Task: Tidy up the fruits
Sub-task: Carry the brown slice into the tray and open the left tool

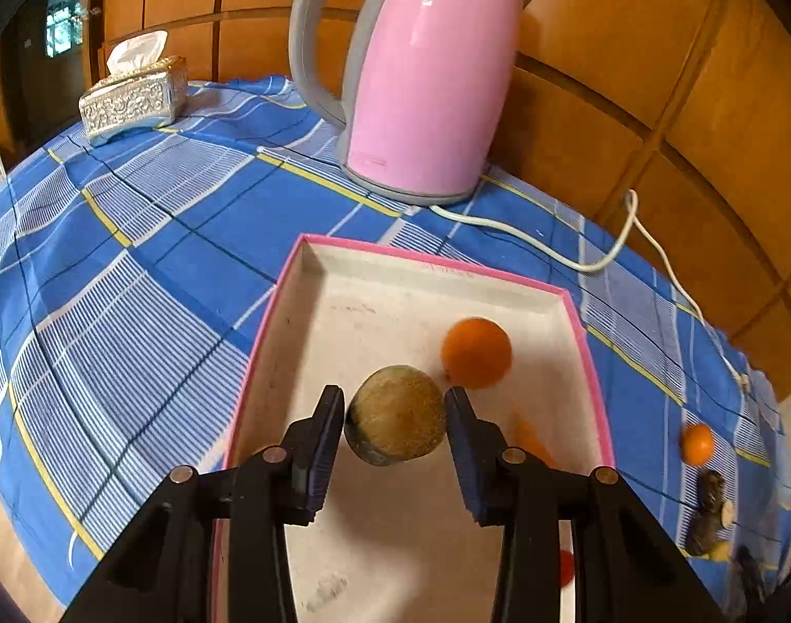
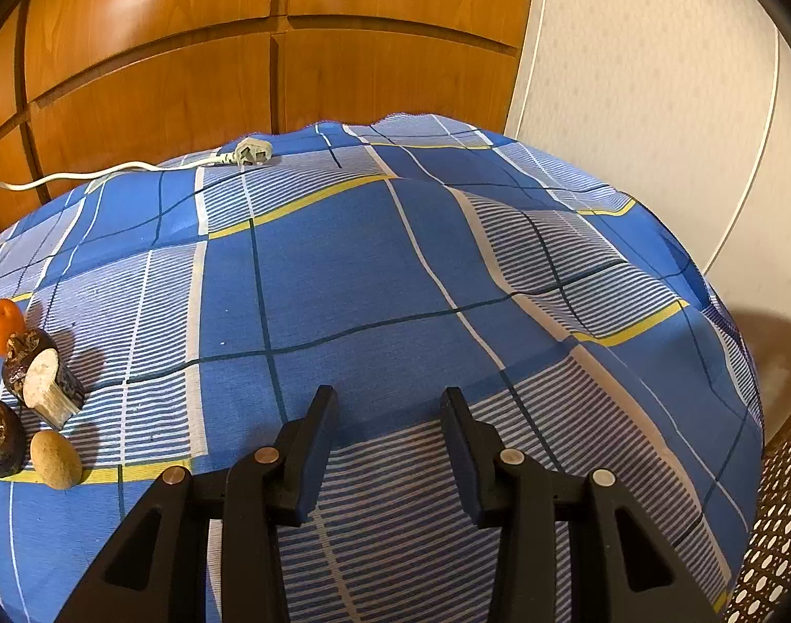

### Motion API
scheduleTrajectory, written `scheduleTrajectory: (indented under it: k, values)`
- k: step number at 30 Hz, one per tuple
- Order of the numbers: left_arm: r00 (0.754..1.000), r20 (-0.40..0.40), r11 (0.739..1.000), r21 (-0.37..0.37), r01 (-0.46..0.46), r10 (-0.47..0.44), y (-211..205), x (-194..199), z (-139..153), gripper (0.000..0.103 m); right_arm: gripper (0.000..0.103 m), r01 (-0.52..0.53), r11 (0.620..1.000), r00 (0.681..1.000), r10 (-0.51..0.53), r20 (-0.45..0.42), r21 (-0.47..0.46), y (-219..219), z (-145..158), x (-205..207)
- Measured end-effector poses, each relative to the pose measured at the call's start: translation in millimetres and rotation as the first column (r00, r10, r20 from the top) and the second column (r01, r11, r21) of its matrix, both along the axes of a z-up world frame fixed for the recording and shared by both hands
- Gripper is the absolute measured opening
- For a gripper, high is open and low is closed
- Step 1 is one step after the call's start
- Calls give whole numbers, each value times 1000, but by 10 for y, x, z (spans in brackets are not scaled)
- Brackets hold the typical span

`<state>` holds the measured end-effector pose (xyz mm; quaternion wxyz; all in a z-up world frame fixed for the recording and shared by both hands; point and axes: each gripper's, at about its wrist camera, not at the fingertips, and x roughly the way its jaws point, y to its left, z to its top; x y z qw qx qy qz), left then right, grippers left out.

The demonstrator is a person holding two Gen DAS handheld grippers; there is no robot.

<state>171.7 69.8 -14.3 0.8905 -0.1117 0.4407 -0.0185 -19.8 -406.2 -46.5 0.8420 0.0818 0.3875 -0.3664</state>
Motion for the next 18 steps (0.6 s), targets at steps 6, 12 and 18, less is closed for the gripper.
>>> scheduleTrajectory:
  k: [6, 12, 18]
  values:
    - [999, 9, 999, 13, -38, 38, 36, -40, -6, 51, 42, -1, 1000, 1000, 1, -1, -1, -5, -1, -3]
    - [998, 20, 998, 11, -64, 63, 40, -261, 47, 51, 42, 0, 1000, 1000, 0, -1, -2, -7, -3, 0]
    - [998, 36, 998, 5, -58, 58, 14, -478, 106, 55, 42, 1, 1000, 1000, -1, -1, -2, -6, -3, 0]
